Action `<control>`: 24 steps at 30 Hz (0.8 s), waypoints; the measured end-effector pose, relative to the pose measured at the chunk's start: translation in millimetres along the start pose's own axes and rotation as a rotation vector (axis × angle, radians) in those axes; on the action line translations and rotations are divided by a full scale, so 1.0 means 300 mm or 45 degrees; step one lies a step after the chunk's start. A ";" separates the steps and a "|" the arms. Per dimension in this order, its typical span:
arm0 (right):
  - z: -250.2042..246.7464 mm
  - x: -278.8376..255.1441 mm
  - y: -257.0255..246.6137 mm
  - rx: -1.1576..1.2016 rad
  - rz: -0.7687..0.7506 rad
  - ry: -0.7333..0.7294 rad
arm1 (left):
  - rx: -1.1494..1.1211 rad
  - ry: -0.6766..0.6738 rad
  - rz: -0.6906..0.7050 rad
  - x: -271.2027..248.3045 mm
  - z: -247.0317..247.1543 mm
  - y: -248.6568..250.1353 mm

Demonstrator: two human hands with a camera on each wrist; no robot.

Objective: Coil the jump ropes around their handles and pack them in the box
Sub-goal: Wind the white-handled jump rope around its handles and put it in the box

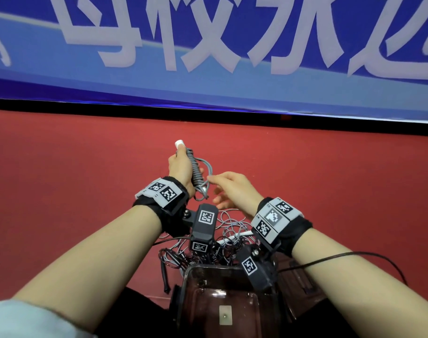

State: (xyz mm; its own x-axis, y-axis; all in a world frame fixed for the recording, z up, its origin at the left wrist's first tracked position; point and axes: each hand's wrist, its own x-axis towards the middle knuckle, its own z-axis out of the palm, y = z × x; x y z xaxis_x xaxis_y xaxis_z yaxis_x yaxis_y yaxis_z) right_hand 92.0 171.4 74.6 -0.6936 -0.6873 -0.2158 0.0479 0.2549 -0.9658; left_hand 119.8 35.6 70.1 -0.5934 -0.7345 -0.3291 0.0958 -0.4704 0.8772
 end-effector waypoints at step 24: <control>-0.014 -0.036 -0.053 -0.227 -0.140 -0.258 | -0.464 0.396 0.015 0.047 -0.076 0.080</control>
State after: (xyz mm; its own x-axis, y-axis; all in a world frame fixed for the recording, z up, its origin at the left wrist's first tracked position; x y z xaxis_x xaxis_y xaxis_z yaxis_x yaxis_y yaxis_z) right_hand 95.7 177.6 92.9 -0.5288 -0.8348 -0.1532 -0.1592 0.2748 -0.9482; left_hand 131.9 3.0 78.5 -0.3285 -0.8262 -0.4578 0.4081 -0.5612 0.7200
